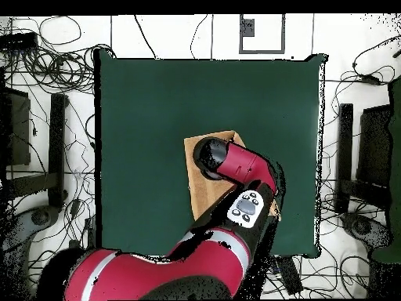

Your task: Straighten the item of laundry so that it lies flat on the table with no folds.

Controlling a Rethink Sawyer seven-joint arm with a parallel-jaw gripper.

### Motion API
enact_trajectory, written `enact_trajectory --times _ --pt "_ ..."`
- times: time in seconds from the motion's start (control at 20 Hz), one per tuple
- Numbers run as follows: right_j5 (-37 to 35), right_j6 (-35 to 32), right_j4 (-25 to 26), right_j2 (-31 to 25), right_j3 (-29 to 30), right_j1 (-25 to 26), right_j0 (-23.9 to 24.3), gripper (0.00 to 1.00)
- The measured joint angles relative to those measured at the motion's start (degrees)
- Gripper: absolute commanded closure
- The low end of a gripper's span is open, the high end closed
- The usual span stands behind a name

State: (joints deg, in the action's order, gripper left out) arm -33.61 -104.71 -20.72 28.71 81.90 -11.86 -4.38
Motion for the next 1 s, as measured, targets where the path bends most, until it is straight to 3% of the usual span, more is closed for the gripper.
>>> enact_trajectory --times 1.0 --pt "0.00 0.00 -2.35 1.49 -3.04 1.33 -0.84 0.00"
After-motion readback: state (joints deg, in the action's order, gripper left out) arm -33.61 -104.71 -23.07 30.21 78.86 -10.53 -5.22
